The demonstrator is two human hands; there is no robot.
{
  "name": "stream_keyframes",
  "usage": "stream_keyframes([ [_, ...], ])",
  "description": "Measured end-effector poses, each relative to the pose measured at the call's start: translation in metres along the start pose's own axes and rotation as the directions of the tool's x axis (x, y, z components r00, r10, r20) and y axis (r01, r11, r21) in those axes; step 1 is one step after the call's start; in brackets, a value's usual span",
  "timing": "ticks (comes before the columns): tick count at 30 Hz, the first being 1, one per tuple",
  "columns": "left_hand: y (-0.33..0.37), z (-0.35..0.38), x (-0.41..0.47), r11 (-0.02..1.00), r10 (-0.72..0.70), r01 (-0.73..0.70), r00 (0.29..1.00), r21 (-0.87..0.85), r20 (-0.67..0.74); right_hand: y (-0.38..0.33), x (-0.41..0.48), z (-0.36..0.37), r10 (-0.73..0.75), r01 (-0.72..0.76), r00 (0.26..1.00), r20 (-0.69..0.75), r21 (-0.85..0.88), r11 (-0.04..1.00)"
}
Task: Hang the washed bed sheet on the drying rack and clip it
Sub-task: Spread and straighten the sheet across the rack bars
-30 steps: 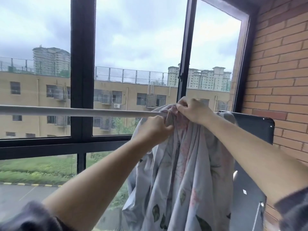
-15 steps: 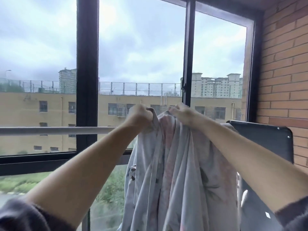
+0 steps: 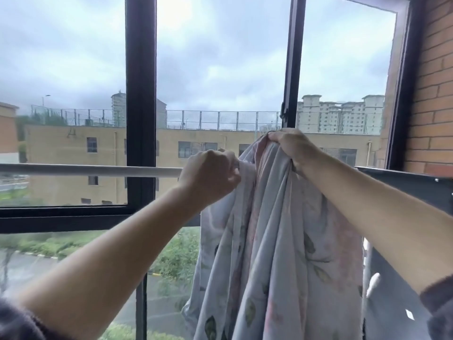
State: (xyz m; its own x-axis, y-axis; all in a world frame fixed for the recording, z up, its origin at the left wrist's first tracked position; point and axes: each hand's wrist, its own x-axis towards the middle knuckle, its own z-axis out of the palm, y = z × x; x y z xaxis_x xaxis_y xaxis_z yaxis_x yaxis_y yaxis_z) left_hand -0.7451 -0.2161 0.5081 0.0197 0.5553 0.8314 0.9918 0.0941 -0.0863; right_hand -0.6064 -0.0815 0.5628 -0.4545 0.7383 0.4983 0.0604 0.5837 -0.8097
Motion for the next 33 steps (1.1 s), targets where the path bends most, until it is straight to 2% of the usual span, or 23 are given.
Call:
stream_keyframes([
  [5,0.02,0.004,0.004,0.983,-0.135,0.119,0.984,0.14,0.115,-0.006,0.011,-0.013,-0.004,0.031,0.993,-0.12,0.225,0.974],
  [7,0.026,0.008,0.003,0.976,-0.208,0.194,0.965,0.101,0.158,-0.006,0.02,-0.025,-0.003,0.04,0.987,-0.161,0.228,0.973],
  [9,0.03,0.011,0.003,0.964,-0.264,0.263,0.95,0.027,0.165,0.001,0.031,-0.036,-0.016,0.037,0.984,-0.177,0.119,0.992],
  [11,0.033,0.01,0.005,0.959,-0.282,0.277,0.949,0.052,0.142,0.013,0.037,-0.044,-0.058,0.04,0.99,-0.126,-0.146,0.988],
  [14,0.038,0.005,0.006,0.953,-0.276,0.252,0.952,0.17,0.132,0.034,0.036,-0.043,-0.019,0.039,0.999,0.046,-0.488,0.872],
  [16,0.037,-0.001,0.007,0.955,-0.262,0.24,0.958,0.176,0.116,0.045,0.033,-0.039,0.016,0.039,0.996,0.093,-0.552,0.833],
  [18,0.03,-0.006,0.013,0.938,-0.347,0.347,0.933,0.02,0.095,0.051,0.033,-0.036,-0.028,0.064,0.997,0.077,-0.524,0.849],
  [19,0.024,-0.008,0.017,0.873,-0.445,0.46,0.887,-0.159,0.124,0.052,0.031,-0.036,-0.05,0.074,0.997,0.062,-0.505,0.86],
  [20,0.017,-0.01,0.023,0.72,-0.543,0.582,0.812,-0.378,0.215,0.054,0.031,-0.036,-0.064,0.082,0.997,0.052,-0.487,0.87],
  [21,0.014,-0.011,0.028,0.501,-0.601,0.679,0.719,-0.536,0.348,0.055,0.03,-0.037,-0.07,0.084,0.996,0.047,-0.472,0.878],
  [22,0.011,-0.01,0.03,0.354,-0.611,0.737,0.649,-0.576,0.454,0.056,0.03,-0.037,-0.077,0.089,0.996,0.046,-0.464,0.881],
  [23,0.011,-0.009,0.032,0.344,-0.596,0.774,0.618,-0.533,0.513,0.057,0.029,-0.036,-0.076,0.089,0.996,0.046,-0.465,0.881],
  [25,0.02,-0.009,0.033,0.541,-0.555,0.774,0.623,-0.329,0.551,0.059,0.029,-0.035,-0.071,0.085,0.996,0.047,-0.46,0.884],
  [26,0.022,-0.007,0.031,0.627,-0.52,0.733,0.647,-0.266,0.557,0.059,0.029,-0.033,-0.069,0.083,0.997,0.047,-0.462,0.883],
  [28,0.029,-0.005,0.032,0.727,-0.449,0.644,0.709,-0.238,0.544,0.057,0.028,-0.032,-0.081,0.086,0.996,0.03,-0.464,0.882],
  [30,0.037,-0.006,0.033,0.854,-0.438,0.518,0.77,-0.054,0.464,0.053,0.024,-0.03,-0.124,0.115,0.992,0.011,-0.473,0.874],
  [31,0.042,-0.007,0.037,0.887,-0.443,0.452,0.782,0.092,0.438,0.05,0.021,-0.03,-0.143,0.13,0.99,0.011,-0.484,0.865],
  [33,0.055,-0.006,0.044,0.886,-0.452,0.341,0.787,0.314,0.419,0.046,0.016,-0.026,-0.145,0.147,0.988,0.044,-0.512,0.846],
])
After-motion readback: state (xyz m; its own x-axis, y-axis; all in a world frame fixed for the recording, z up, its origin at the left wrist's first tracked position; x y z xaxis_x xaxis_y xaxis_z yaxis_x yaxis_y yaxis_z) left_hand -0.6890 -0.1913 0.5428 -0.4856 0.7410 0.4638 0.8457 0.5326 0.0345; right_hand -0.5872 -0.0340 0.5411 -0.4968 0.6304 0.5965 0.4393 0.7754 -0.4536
